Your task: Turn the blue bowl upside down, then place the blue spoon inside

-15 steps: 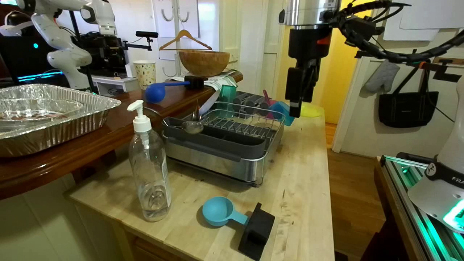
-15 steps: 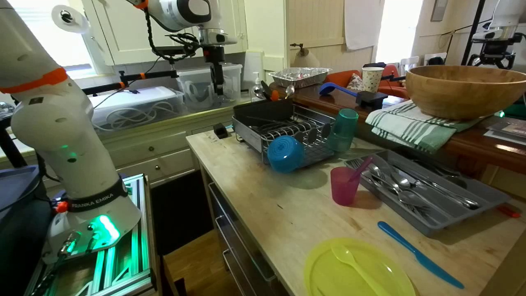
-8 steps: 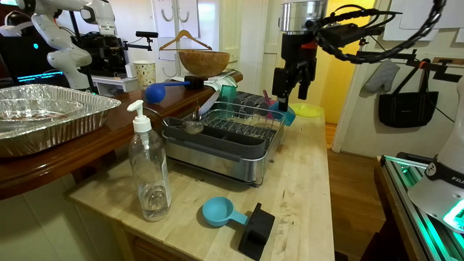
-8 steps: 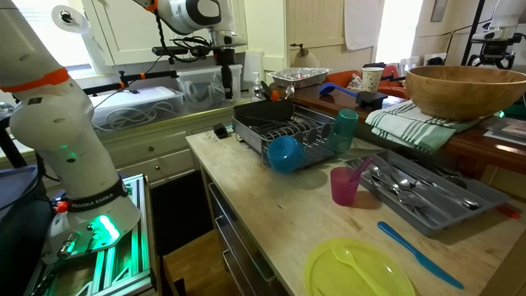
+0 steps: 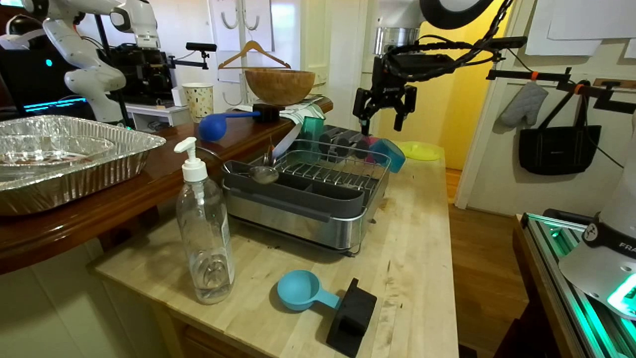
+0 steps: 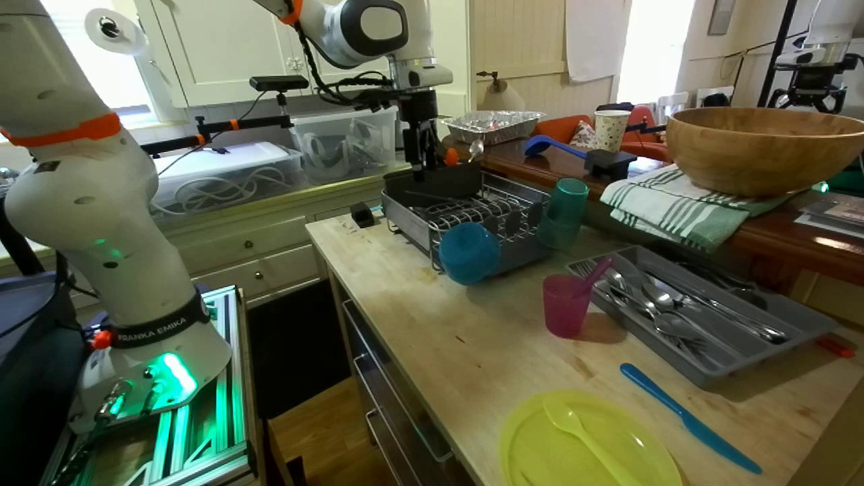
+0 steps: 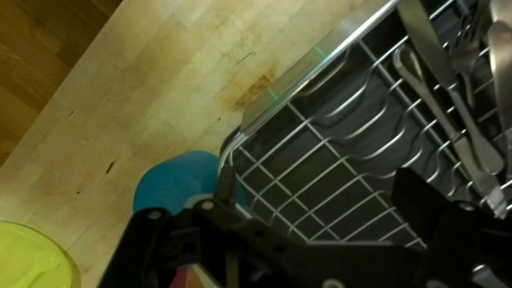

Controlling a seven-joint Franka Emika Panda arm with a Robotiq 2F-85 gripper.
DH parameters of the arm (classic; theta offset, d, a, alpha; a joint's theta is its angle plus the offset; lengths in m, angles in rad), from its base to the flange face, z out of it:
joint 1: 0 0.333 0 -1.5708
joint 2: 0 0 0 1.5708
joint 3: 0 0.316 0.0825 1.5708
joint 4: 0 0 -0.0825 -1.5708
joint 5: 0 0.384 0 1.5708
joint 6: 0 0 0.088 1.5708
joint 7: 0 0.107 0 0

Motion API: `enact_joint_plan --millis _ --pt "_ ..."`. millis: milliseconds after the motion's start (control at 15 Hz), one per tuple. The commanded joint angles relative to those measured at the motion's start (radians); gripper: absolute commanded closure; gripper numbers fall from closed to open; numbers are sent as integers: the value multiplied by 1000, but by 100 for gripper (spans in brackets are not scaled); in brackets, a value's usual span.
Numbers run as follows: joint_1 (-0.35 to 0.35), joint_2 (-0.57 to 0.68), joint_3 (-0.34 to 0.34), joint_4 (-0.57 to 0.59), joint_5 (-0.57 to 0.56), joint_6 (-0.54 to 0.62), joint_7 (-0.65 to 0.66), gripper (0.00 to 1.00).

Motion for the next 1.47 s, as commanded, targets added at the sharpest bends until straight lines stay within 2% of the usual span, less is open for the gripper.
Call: enact_joint_plan --millis 0,333,667,733,1133,1400 --pt "-28 57 -50 33 -51 50 74 0" --pt "-69 58 -127 63 -112 53 96 0" --pt "-103 72 -187 87 -170 7 -21 0" --pt "-92 51 -179 67 -145 34 14 0" --pt "-79 39 -171 46 -131 26 -17 0" --pt "-91 147 -181 115 -131 -6 69 0"
